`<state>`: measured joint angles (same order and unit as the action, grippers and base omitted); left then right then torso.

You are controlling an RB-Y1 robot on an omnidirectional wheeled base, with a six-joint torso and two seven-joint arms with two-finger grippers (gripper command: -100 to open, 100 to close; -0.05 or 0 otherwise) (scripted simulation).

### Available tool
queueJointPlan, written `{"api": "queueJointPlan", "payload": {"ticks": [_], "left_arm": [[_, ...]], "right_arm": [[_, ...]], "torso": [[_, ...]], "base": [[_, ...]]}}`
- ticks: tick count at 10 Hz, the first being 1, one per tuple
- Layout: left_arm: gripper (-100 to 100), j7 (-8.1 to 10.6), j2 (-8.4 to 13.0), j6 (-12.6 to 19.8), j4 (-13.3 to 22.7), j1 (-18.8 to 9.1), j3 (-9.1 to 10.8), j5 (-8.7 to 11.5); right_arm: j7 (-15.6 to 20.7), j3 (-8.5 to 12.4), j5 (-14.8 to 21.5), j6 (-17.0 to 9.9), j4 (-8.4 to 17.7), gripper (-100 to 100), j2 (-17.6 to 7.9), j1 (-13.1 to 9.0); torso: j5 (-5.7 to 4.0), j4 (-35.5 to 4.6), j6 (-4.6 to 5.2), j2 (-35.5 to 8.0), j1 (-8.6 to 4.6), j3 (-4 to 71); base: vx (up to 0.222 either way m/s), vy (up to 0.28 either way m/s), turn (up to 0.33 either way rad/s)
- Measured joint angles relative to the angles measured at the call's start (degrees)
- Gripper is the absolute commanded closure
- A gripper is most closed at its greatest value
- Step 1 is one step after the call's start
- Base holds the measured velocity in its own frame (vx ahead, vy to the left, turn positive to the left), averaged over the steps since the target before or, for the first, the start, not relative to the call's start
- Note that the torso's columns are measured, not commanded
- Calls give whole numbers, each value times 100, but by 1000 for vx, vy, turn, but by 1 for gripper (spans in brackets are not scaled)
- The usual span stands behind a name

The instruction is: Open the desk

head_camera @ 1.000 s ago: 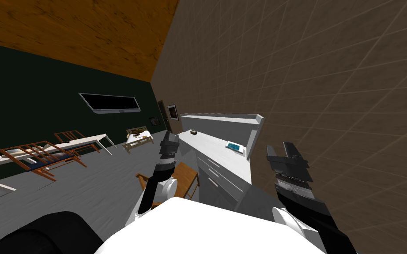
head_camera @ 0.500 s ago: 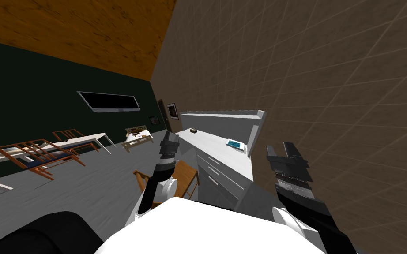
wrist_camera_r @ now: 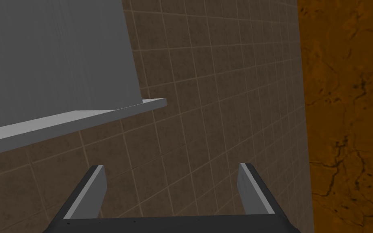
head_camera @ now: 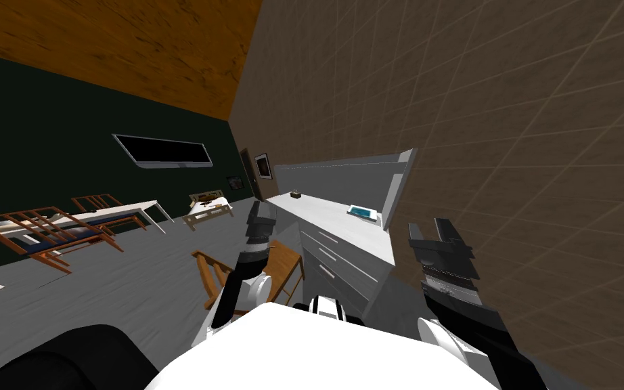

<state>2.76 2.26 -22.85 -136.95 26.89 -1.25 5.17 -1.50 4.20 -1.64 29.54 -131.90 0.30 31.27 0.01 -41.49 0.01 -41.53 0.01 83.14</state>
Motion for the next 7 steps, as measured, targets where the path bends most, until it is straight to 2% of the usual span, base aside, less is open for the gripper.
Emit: {"api": "queueJointPlan", "payload": {"ticks": [3,7], "left_arm": [[-100,-18,321,-48,363,-77,-68,-45],[-100,-65,478,-7,874,-234,-185,-125]], "right_arm": [[0,0,0,0,1,0,0,0],[0,0,0,0,1,0,0,0]], "torso": [[-1,-77,-1,-70,-1,144],[0,-80,-1,-75,-1,142]], "base": [[18,2,-61],[22,3,-57]]}}
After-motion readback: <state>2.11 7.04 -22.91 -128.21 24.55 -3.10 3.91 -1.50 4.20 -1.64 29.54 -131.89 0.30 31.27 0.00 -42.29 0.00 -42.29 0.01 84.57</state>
